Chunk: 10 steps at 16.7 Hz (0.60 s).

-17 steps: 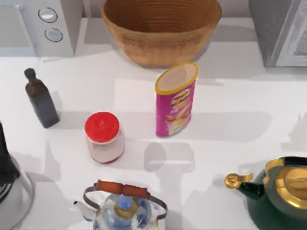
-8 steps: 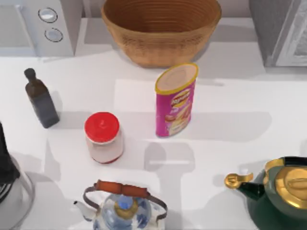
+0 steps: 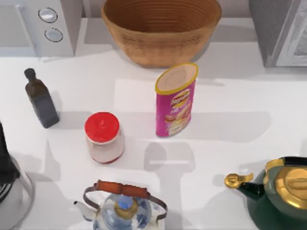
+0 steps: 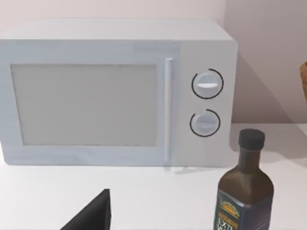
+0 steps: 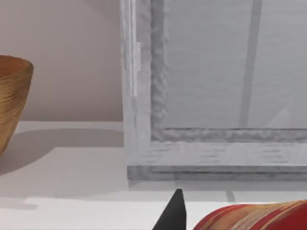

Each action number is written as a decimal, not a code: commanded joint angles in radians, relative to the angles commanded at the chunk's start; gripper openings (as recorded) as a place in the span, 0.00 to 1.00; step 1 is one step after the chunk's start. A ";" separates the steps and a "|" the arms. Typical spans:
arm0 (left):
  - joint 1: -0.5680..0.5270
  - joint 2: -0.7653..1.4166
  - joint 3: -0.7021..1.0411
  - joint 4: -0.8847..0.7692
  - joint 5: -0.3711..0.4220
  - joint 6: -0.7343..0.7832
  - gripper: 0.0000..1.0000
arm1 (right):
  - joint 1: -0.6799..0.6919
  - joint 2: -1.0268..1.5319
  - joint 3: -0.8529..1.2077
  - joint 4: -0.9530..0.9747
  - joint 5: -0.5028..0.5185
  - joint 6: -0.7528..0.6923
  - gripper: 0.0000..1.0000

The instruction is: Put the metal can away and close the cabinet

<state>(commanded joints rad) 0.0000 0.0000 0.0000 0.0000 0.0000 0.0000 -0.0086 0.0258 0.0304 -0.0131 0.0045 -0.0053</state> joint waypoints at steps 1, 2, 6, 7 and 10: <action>0.000 0.000 0.000 0.000 0.000 0.000 1.00 | -0.005 0.022 0.030 -0.012 0.006 -0.006 0.00; 0.000 0.000 0.000 0.000 0.000 0.000 1.00 | -0.010 0.049 0.071 -0.027 0.014 -0.013 0.00; 0.000 0.000 0.000 0.000 0.000 0.000 1.00 | -0.022 0.220 0.339 -0.110 0.050 -0.047 0.00; 0.000 0.000 0.000 0.000 0.000 0.000 1.00 | -0.021 0.276 0.433 -0.133 0.059 -0.055 0.00; 0.000 0.000 0.000 0.000 0.000 0.000 1.00 | -0.004 0.467 0.771 -0.204 0.087 -0.069 0.00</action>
<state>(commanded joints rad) 0.0000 0.0000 0.0000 0.0000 0.0000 0.0000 -0.0121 0.4923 0.8018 -0.2166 0.0917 -0.0744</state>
